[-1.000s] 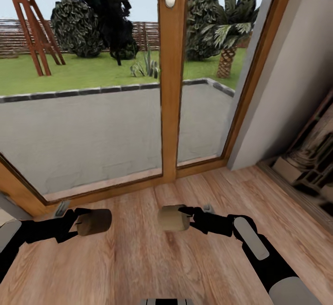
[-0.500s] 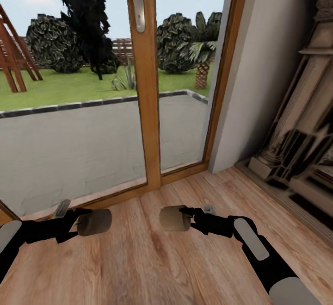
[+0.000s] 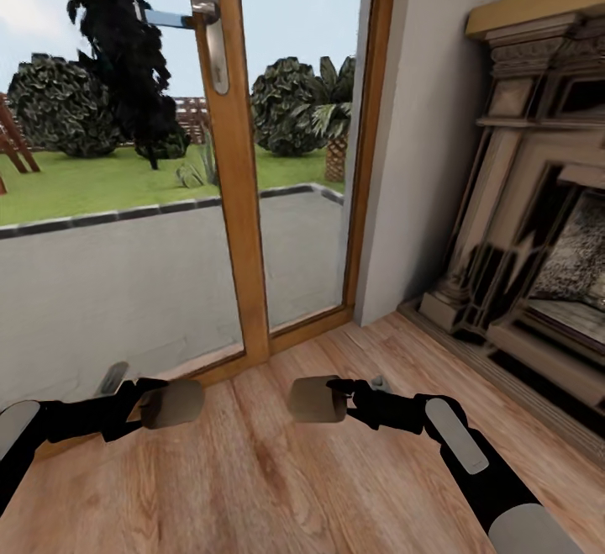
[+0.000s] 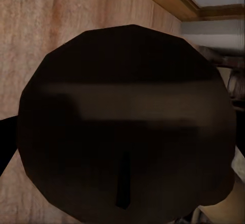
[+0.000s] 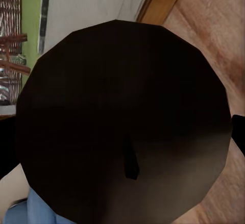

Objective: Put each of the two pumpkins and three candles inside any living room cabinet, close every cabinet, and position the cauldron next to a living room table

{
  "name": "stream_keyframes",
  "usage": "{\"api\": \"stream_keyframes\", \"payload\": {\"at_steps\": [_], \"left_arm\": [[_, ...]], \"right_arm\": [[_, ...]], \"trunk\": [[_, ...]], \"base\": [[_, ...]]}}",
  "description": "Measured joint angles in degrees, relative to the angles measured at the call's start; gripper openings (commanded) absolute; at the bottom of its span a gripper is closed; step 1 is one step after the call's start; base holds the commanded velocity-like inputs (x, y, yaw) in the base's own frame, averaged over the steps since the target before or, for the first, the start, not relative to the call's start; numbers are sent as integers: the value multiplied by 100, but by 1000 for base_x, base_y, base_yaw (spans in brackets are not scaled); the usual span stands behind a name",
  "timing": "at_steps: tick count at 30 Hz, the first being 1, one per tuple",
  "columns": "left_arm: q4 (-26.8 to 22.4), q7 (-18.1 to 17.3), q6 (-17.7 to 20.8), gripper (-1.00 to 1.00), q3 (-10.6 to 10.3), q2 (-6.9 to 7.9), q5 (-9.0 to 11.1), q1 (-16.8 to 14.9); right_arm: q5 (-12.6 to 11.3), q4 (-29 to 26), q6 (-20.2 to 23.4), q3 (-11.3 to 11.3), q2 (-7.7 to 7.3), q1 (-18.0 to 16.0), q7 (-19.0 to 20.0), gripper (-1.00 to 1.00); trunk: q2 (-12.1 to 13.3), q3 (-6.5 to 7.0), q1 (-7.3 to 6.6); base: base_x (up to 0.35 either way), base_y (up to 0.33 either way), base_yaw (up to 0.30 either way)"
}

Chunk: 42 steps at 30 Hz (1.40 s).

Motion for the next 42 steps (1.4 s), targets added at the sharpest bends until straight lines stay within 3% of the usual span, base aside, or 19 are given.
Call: {"api": "stream_keyframes", "payload": {"at_steps": [7,15,42], "left_arm": [[-3,-4,5,-100,-31,-3,-17,3],[-3,-3,3,-100,-37,-4,-9,4],[-5,-4,3,-100,-36,-4,-7,10]], "right_arm": [[5,42,8,-10,0,0,-2,-100],[-13,79,15,-326,0,0,5,-100],[-15,213,17,-359,9,0,-6,-100]], "trunk": [[10,118,-15],[20,222,-39],[56,567,-109]], "base": [[-294,0,-5],[-121,0,-54],[-60,0,-64]]}}
